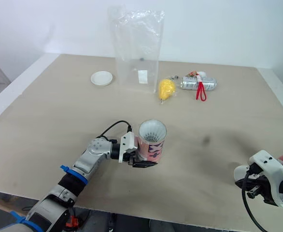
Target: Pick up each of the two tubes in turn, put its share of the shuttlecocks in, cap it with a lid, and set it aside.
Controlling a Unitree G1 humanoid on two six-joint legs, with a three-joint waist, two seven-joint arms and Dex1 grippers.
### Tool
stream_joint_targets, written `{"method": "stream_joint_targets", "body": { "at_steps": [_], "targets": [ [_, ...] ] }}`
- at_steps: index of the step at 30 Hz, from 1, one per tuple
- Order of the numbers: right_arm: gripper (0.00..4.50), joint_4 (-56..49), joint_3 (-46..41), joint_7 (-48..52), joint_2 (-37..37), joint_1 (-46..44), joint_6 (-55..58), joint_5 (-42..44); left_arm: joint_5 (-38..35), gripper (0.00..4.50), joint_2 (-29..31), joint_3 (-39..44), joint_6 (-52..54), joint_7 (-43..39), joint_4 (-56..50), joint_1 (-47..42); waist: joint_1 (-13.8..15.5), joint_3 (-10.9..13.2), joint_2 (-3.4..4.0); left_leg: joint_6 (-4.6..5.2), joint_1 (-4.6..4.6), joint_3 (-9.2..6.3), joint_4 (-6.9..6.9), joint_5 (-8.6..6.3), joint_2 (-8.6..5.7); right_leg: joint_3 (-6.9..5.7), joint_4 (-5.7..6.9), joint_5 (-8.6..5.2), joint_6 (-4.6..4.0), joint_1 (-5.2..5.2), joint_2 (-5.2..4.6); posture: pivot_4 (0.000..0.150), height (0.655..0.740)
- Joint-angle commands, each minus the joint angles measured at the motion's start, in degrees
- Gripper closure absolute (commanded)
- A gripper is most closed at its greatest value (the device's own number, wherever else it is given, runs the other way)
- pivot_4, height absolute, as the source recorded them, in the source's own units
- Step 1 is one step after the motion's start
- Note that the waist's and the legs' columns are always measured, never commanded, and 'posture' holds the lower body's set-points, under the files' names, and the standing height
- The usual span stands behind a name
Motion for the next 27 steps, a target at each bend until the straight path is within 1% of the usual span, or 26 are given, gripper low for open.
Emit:
{"method": "stream_joint_targets", "body": {
  "at_steps": [1,6,11,14,16,18,21,23,25,27],
  "targets": [
    [4.45,0.14,-0.87,2.04,-1.49,-1.64,-2.95,-0.08,1.52,1.13,-0.57,-1.05,-0.25,0.57,2.73,-0.56,0.0,0.01,-0.01,0.01,0.0,0.01,0.02,0.01,0.0,0.0,0.0,0.0,-0.02,0.0,0.0,0.15,0.74],
    [4.45,-2.33,-0.96,6.48,-3.97,-8.81,-7.1,3.12,1.71,1.13,-0.53,-0.71,-1.53,0.61,5.01,-1.53,-0.08,0.0,0.06,0.12,0.04,0.05,0.04,0.09,0.0,0.04,0.0,0.08,-0.11,-0.01,-0.01,0.15,0.74],
    [4.45,-4.26,2.12,11.64,-9.24,-19.12,-12.22,6.07,1.72,1.13,-0.57,-0.36,-2.57,0.58,7.57,-2.39,-0.04,-0.02,0.17,0.15,0.05,0.07,0.04,0.13,-0.01,0.05,-0.01,0.13,-0.1,-0.01,-0.03,0.15,0.74],
    [4.45,-5.01,6.91,15.49,-14.59,-28.03,-17.8,7.21,1.01,1.13,-1.2,0.15,-1.78,0.27,9.45,-2.95,-0.04,-0.06,0.25,0.15,0.01,0.08,0.03,0.14,-0.02,0.03,-0.03,0.12,-0.11,-0.02,-0.05,0.15,0.74],
    [4.45,-5.01,10.75,17.55,-16.82,-34.0,-20.92,7.93,0.86,1.13,-1.46,0.1,-1.39,-0.51,10.21,-3.13,-0.12,-0.08,0.36,0.14,0.03,0.17,0.0,0.14,-0.02,0.04,-0.04,0.12,-0.12,-0.05,-0.12,0.15,0.74],
    [4.45,-5.29,16.88,19.79,-18.09,-43.74,-23.29,9.58,0.72,1.13,-1.6,-0.25,-0.39,-1.74,10.26,-3.07,-0.1,-0.15,0.46,0.14,0.04,0.15,-0.03,0.13,-0.03,0.0,-0.05,0.08,-0.16,-0.08,-0.14,0.15,0.74],
    [4.45,-5.38,26.88,23.95,-16.69,-58.12,-26.26,9.0,1.14,1.13,-1.75,-0.37,-0.06,-2.39,10.96,-3.45,-0.2,-0.19,0.54,0.14,0.02,0.18,-0.08,0.13,-0.02,-0.01,-0.08,0.08,-0.18,-0.1,-0.16,0.15,0.74],
    [4.45,-4.94,33.08,26.69,-13.73,-66.9,-26.3,8.06,1.41,1.13,-1.87,-0.18,-0.38,-2.37,11.53,-3.82,-0.1,-0.15,0.37,0.14,0.05,0.13,-0.1,0.13,-0.05,-0.04,-0.1,0.06,-0.19,-0.23,-0.17,0.15,0.74],
    [4.45,-4.45,37.69,29.25,-10.78,-73.6,-25.84,7.52,1.43,1.13,-1.88,-0.08,-0.31,-2.55,11.65,-4.01,-0.05,-0.14,0.33,0.12,0.02,0.12,-0.09,0.13,-0.04,-0.08,-0.12,0.07,-0.18,-0.24,-0.2,0.15,0.74],
    [4.45,-3.28,41.13,32.0,-8.25,-78.18,-26.36,6.31,1.11,1.13,-1.69,-0.26,0.79,-3.37,11.01,-3.92,-0.04,-0.14,0.33,0.13,-0.01,0.12,-0.08,0.13,-0.1,-0.09,-0.12,0.08,-0.16,-0.26,-0.28,0.15,0.74]
  ]
}}
